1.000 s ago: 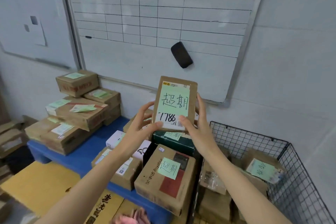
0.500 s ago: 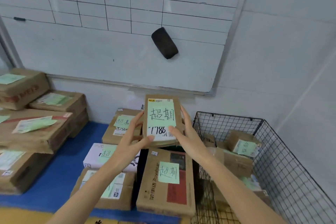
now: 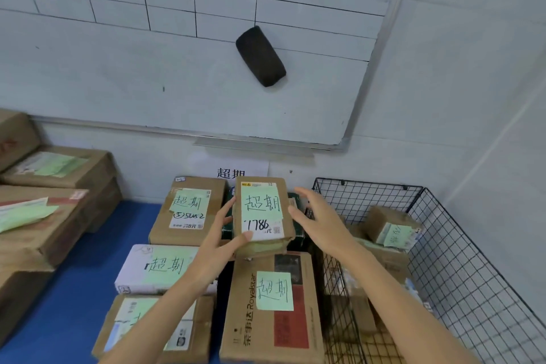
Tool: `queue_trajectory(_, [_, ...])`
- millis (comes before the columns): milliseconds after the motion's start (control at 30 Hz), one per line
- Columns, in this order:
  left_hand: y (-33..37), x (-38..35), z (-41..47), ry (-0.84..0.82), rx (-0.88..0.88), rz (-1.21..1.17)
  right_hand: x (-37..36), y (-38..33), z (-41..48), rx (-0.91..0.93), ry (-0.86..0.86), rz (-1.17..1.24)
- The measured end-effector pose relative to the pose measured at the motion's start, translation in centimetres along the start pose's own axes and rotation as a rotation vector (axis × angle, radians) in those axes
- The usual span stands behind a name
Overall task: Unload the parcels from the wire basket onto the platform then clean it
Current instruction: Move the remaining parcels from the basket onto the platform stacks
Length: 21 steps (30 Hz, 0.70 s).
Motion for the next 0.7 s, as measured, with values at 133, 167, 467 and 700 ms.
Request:
queue_trajectory(133, [-1.7, -0.3, 2.2, 0.011, 0.001, 0.075, 0.9, 1.4, 0.8, 0.023, 0.06, -0.308])
queue_trajectory(167, [-2.0, -0.5, 2.6, 0.005, 0.006, 0.094, 1.0, 1.8, 1.0, 0.025, 0.062, -0.368])
queue_trajectory(467, [-3.2, -0.3, 4.8, 0.068, -0.084, 0.334, 0.8, 4.3, 2.0, -0.036, 0.018, -0.431])
queue_trajectory(700, [-2.8, -1.1, 5.3, 0.028, -0.221, 0.55, 1.0, 4.7, 2.7, -0.041, 0.032, -0.396])
Point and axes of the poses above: each hand's wrist, its own z-axis towards the middle knuckle, its own x-axis out of the back of the hand, y = z × x, the point moved 6 cm from there along z, towards the middle knuckle, and after that the axes turned 3 degrees about -y, right-handed, at the moved point
